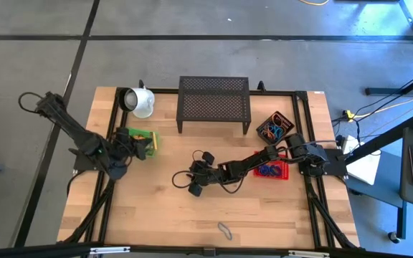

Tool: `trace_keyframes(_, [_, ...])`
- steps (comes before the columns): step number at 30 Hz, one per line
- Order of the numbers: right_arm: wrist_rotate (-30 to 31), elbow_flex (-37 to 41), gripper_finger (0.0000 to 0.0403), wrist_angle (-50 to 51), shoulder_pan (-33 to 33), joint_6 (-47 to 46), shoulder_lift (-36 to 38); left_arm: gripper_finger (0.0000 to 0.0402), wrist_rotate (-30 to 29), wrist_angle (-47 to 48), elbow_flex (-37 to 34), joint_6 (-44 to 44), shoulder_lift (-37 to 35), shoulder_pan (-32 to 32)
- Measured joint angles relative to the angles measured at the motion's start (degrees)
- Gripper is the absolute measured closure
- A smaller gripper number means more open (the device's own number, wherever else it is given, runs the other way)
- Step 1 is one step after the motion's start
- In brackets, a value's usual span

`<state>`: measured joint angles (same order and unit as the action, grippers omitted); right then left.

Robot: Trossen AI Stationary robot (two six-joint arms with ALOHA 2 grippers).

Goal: Pick & Place Office Desk Supplies
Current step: Put the pack of crayons into the green bin

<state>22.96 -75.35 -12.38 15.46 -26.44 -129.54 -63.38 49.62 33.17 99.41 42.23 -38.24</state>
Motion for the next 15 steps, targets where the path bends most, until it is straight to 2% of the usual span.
trace_keyframes(4, [0.0,0.0,0.0254,0.0,0.0,0.0,0.0,0.0399,0.0,2.1,0.0,-6.6,-3.9,2.9])
trace_keyframes(8, [0.0,0.0,0.0254,0.0,0.0,0.0,0.0,0.0399,0.8,2.1,0.0,-18.8,-6.2,5.8])
trace_keyframes(15, [0.0,0.0,0.0254,0.0,0.0,0.0,0.0,0.0399,10.1,2.8,0.0,-37.8,-6.9,11.5])
